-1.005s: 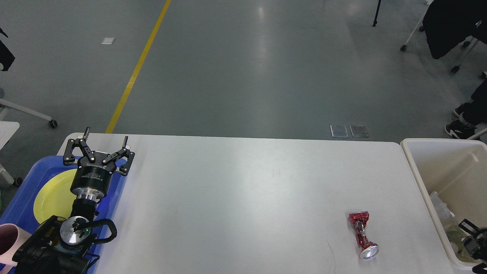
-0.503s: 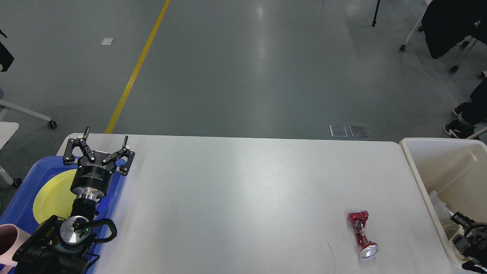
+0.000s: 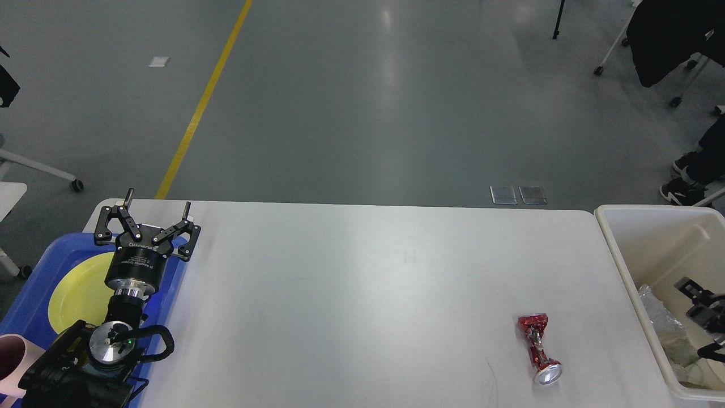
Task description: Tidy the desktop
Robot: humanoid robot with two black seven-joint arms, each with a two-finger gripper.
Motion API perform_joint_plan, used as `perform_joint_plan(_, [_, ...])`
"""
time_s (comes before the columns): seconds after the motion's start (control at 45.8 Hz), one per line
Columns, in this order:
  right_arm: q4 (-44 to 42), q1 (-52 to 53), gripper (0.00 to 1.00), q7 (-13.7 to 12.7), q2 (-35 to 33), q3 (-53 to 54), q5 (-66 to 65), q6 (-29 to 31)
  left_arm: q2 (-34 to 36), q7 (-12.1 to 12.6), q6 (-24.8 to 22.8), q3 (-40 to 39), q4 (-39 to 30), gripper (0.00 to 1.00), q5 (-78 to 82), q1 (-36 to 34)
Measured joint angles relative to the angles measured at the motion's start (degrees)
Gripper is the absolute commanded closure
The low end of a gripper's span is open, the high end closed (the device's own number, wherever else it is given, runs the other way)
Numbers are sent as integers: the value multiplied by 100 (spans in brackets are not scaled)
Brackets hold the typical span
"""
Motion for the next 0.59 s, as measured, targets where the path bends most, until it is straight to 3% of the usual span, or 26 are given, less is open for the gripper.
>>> perform_joint_plan(0.109, [1194, 1108, 0, -107, -293, -228, -734, 65, 0, 0, -2, 0, 0, 4, 0, 0])
perform_joint_plan(0.219, [2367, 2396, 0, -291, -336, -739, -1378, 546, 0, 0, -2, 0, 0, 4, 0, 0])
perform_joint_plan(0.35, [3421, 3880, 0, -345, 97, -1240, -1548, 1540, 0, 0, -4, 0, -1, 4, 0, 0])
perform_joint_plan(0.59, [4388, 5978, 0, -351, 1258, -1400, -1500, 3670, 0, 0, -7, 0, -2, 4, -1, 3])
